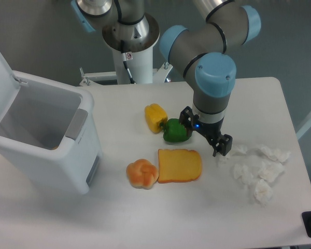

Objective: Close the trash can
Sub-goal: 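Lift the open gripper up from beside the green pepper, then move the gripper up and over toward the raised trash can lid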

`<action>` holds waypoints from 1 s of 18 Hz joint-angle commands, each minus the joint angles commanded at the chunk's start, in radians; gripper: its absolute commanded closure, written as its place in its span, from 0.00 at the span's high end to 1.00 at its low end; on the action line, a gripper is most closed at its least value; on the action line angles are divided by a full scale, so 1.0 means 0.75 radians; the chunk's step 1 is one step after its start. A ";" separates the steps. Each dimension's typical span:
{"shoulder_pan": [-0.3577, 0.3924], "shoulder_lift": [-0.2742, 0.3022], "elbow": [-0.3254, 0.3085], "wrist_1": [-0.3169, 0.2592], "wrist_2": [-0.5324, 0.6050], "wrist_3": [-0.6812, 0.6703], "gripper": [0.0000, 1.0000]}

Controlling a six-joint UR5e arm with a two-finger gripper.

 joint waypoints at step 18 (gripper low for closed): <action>0.053 0.427 -0.360 0.006 -0.261 -0.031 1.00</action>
